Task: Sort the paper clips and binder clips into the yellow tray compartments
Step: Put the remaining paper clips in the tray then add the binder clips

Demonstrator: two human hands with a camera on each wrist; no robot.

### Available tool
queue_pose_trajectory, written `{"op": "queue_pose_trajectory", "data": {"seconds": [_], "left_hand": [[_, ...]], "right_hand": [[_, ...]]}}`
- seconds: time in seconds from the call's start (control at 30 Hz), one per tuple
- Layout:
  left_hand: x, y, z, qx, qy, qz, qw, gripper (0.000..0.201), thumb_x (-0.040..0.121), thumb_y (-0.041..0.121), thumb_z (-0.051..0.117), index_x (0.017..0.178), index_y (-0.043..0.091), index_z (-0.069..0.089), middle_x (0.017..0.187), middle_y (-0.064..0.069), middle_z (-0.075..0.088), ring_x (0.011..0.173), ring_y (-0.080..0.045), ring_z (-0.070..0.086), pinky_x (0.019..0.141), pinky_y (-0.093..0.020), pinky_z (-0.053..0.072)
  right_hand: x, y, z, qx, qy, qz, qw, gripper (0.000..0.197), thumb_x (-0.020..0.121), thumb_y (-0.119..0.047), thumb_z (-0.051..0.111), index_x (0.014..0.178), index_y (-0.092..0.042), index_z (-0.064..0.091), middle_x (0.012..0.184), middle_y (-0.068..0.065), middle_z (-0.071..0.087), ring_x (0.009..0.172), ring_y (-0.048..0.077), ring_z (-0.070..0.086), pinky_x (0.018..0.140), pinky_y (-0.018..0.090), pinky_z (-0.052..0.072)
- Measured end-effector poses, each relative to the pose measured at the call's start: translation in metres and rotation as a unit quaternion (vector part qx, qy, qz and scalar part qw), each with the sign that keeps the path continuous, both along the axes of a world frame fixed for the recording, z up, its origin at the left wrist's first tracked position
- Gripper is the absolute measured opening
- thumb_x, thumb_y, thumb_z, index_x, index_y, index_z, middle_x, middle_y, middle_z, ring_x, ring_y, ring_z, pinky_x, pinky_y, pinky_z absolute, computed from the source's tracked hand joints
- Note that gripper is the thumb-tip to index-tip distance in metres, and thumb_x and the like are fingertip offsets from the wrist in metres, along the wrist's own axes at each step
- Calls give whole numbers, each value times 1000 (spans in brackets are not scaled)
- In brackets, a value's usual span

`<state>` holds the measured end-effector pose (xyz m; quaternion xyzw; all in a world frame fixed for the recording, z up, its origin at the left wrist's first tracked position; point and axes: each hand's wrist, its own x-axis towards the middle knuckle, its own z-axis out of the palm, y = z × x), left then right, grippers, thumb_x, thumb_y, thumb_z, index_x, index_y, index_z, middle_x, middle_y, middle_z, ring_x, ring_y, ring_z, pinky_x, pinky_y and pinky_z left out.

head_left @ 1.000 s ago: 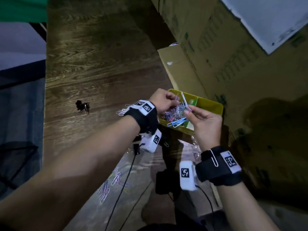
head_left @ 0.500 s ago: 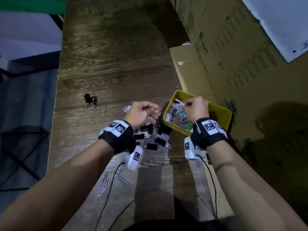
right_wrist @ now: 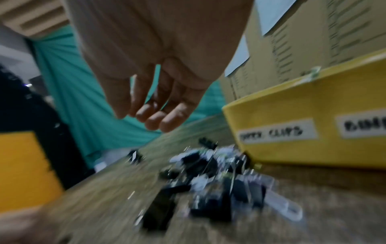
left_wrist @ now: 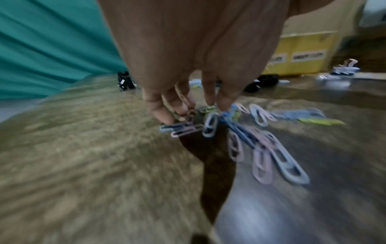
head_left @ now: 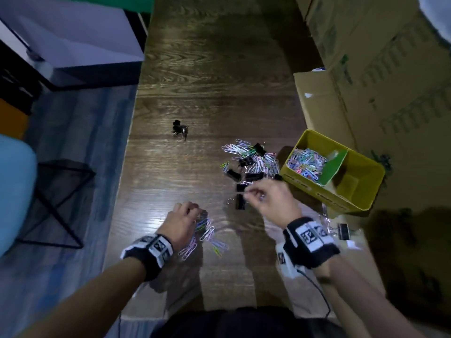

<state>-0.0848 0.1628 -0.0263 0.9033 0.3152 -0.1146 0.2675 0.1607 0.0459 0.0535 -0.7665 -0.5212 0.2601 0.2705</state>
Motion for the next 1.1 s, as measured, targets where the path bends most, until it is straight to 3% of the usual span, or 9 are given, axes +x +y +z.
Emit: {"op": "queue_pose_trajectory", "data": {"seconds": [0.1, 0.2, 0.3, 0.43, 0.6, 0.7, 0.83, 0.97, 1.1], "left_hand": [[-6, -21, -3, -11, -24, -37, 999, 40, 78, 22, 40, 113, 18, 57, 108, -9, 55, 92, -31, 56, 80, -42, 51], [-16, -25, 10, -21, -64, -19, 998, 39, 76, 22, 43, 114, 18, 53, 107, -9, 56, 94, -29, 55, 84, -38, 50], [-35, -24, 13, -9, -37, 92, 995, 49, 66, 20, 50, 115, 18, 53, 107, -9, 52, 92, -31, 53, 80, -41, 52], [-43, -44, 5, -69, 31, 111, 991, 71, 65, 22, 71, 128, 29, 39, 115, -3, 35, 103, -23, 46, 89, -38, 49], [-21, -55, 6, -36, 69, 112, 991, 77, 72, 24, 68, 137, 28, 27, 126, -9, 27, 110, -29, 39, 95, -37, 43], [-16, -55, 2, -40, 65, 118, 990, 58, 78, 17, 62, 132, 24, 42, 127, -10, 33, 110, -31, 43, 95, -39, 43], [-12, -55, 0, -40, 26, 96, 994, 45, 81, 5, 54, 125, 14, 51, 123, -11, 44, 110, -32, 49, 95, -37, 43], [-13, -48, 2, -42, -18, 59, 997, 35, 84, 8, 55, 119, 10, 59, 120, -9, 52, 108, -29, 55, 92, -27, 42], [-19, -36, 8, -43, -44, 9, 998, 29, 84, 17, 59, 112, 12, 65, 115, -9, 60, 102, -28, 61, 89, -25, 45]], "right_hand": [[-52, -10, -22, -170, 43, 128, 976, 29, 81, -35, 72, 105, -20, 66, 85, -7, 63, 71, 7, 57, 68, 22, 46], [-86, -20, -45, -297, 28, 178, 938, 57, 79, -30, 73, 129, -20, 47, 113, 6, 62, 97, 22, 60, 79, 29, 46], [-107, -28, -60, -298, 2, 164, 941, 63, 84, -23, 68, 136, -18, 32, 126, 15, 55, 108, 31, 59, 86, 36, 49], [-122, -23, -62, -243, -34, 122, 962, 58, 85, -27, 65, 131, -18, 32, 123, 13, 54, 107, 31, 57, 86, 39, 49], [-122, -18, -75, -240, -101, 83, 962, 105, 66, -45, 80, 146, -20, 16, 128, 11, 34, 116, 29, 44, 88, 41, 50], [-123, -12, -82, -251, -118, 118, 953, 90, 70, -43, 78, 142, -22, 29, 129, 10, 35, 117, 32, 46, 91, 45, 49], [-129, -4, -81, -237, -110, 127, 957, 54, 81, -21, 72, 129, -12, 51, 129, 15, 48, 110, 35, 57, 89, 46, 51], [-129, 1, -76, -244, -103, 134, 955, 29, 85, -19, 64, 110, -5, 63, 113, 18, 59, 99, 37, 62, 82, 45, 53], [-130, 3, -70, -249, -111, 149, 950, 21, 91, -5, 50, 106, 4, 61, 108, 22, 60, 93, 35, 64, 75, 41, 53]]}}
